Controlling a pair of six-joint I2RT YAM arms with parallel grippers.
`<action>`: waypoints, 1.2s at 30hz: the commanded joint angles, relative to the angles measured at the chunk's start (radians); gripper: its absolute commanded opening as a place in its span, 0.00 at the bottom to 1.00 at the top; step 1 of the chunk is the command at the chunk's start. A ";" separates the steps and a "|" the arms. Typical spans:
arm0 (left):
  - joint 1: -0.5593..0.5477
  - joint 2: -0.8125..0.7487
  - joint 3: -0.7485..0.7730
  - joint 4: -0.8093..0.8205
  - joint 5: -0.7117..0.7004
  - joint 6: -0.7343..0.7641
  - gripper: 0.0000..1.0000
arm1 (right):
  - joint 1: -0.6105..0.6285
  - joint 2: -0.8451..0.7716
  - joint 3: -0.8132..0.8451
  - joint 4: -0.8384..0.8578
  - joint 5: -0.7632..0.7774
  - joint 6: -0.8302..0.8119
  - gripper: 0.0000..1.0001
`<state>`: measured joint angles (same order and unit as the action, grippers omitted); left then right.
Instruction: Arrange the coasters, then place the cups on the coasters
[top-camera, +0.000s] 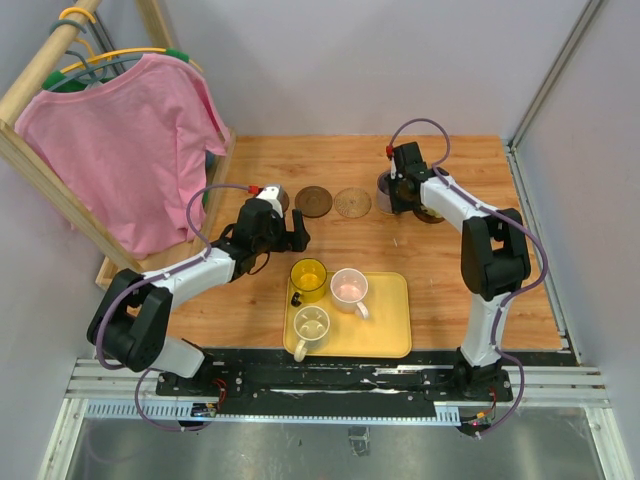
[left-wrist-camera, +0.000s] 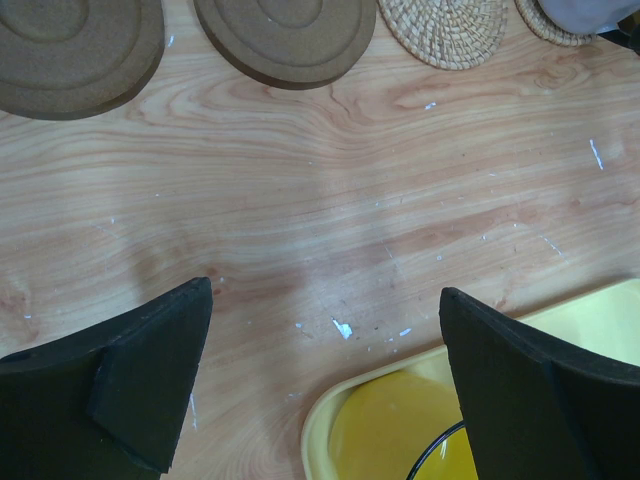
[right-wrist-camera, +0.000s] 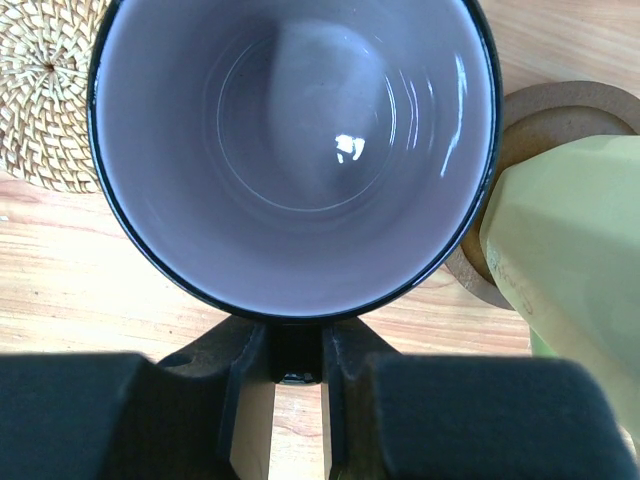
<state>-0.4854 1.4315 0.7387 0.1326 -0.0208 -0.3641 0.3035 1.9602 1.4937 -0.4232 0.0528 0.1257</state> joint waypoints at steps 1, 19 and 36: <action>0.010 0.009 0.021 0.026 0.012 0.002 1.00 | -0.028 0.003 0.044 0.052 0.018 0.006 0.01; 0.010 0.022 0.018 0.029 0.017 0.001 1.00 | -0.038 0.011 0.010 0.058 0.031 0.049 0.01; 0.010 0.022 0.014 0.030 0.021 -0.007 1.00 | -0.045 0.004 -0.033 0.073 -0.022 0.061 0.01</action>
<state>-0.4835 1.4456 0.7387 0.1333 -0.0101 -0.3676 0.2691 1.9713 1.4784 -0.3798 0.0517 0.1768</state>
